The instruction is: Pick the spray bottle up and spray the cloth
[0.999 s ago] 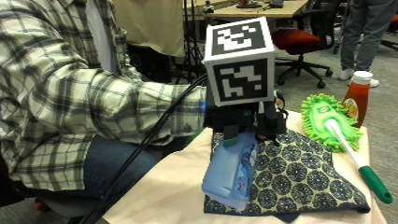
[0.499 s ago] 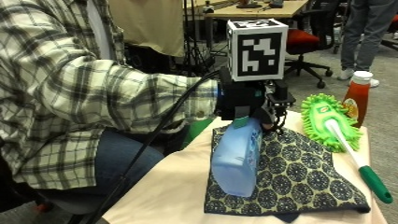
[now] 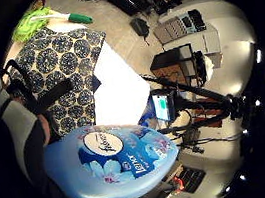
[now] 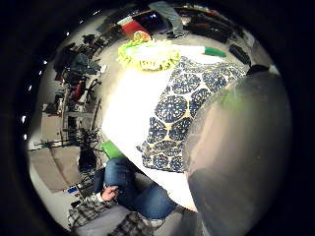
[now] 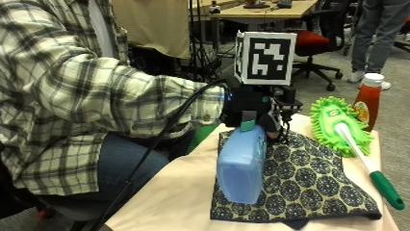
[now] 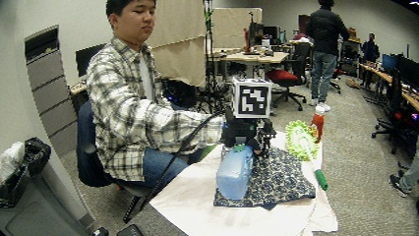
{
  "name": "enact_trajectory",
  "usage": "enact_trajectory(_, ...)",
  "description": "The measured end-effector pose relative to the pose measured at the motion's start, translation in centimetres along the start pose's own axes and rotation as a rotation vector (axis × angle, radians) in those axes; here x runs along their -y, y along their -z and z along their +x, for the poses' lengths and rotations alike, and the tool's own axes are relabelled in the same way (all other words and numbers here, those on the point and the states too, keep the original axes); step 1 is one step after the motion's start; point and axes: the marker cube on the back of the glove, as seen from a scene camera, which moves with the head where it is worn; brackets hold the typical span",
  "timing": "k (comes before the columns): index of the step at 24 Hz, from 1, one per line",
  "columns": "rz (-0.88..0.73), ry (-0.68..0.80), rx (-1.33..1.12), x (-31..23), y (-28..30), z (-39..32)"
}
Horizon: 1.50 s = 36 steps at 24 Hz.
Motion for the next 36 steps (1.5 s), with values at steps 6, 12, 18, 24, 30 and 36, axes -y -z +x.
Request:
enact_trajectory(6,-0.028,0.018,-0.076,-0.1,-0.5,-0.4)
enact_trajectory(12,-0.039,0.037,-0.118,-0.2,-0.9,-0.9)
enact_trajectory(18,0.003,0.03,-0.047,-0.3,-0.1,-0.9)
enact_trajectory(24,0.207,0.003,0.264,-0.5,3.3,-0.5)
enact_trajectory(30,0.421,-0.026,0.77,-1.0,6.6,0.6)
enact_trajectory(36,0.591,-0.023,1.189,-0.6,8.4,0.3)
